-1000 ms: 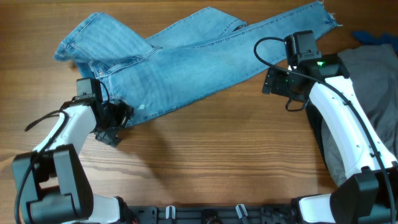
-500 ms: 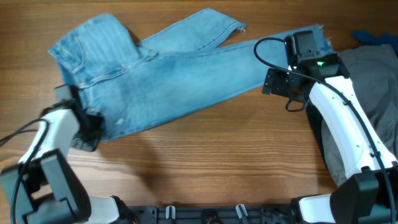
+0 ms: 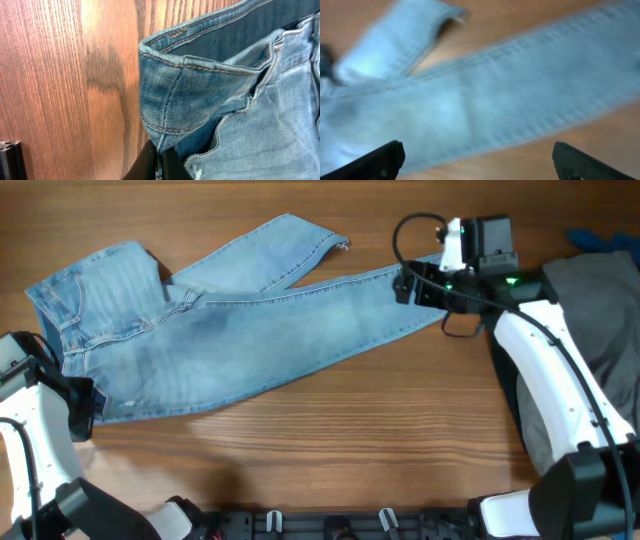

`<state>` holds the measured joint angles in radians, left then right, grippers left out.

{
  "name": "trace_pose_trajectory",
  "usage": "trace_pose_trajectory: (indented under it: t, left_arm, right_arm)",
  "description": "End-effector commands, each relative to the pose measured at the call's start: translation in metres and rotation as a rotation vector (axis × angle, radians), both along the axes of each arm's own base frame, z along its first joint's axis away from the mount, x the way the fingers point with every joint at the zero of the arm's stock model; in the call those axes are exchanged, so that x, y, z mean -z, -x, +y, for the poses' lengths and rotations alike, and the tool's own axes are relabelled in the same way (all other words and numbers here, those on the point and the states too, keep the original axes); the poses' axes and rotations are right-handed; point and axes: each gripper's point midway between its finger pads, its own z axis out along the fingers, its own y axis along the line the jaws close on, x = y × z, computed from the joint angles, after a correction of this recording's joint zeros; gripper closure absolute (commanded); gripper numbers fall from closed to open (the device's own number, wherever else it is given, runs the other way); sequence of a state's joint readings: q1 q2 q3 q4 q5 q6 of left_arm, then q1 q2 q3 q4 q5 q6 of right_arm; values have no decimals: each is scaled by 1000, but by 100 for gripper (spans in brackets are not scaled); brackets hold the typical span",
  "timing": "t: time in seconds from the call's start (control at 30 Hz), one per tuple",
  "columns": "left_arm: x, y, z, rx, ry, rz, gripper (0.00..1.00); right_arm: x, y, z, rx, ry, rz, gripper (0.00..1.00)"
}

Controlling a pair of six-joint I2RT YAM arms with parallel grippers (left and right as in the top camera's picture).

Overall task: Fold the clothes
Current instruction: 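Grasp the leg hems with the right gripper and pull them rightward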

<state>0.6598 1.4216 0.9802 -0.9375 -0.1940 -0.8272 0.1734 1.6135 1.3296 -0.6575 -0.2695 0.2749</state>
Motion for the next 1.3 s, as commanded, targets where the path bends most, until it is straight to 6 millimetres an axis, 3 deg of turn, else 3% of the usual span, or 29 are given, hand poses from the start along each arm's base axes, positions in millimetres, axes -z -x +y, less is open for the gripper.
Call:
trace_pose_trajectory:
  t: [0.0, 0.13, 0.27, 0.43, 0.73, 0.8, 0.97, 1.27]
  left_arm:
    - [1, 3, -1, 18, -6, 33, 96]
    - [4, 5, -3, 18, 8, 50, 96]
    - [5, 7, -4, 18, 13, 58, 96]
    - [5, 7, -4, 18, 15, 61, 96]
    - [5, 10, -6, 18, 23, 71, 96]
    - [5, 10, -6, 18, 23, 71, 96]
    - [5, 10, -6, 19, 25, 73, 96]
    - [6, 12, -8, 19, 31, 81, 96]
  right_arm:
    - [19, -15, 54, -180, -105, -27, 0]
    - [46, -46, 80, -204, -133, -89, 0]
    - [69, -78, 94, -166, -206, -142, 1]
    - [94, -99, 112, -173, -320, -180, 1]
    - [129, -108, 127, -115, -397, -146, 2]
    - [143, -108, 127, -37, -400, -94, 2]
    - [149, -110, 137, 51, -439, -62, 0]
    - [128, -131, 148, 187, -448, -194, 0]
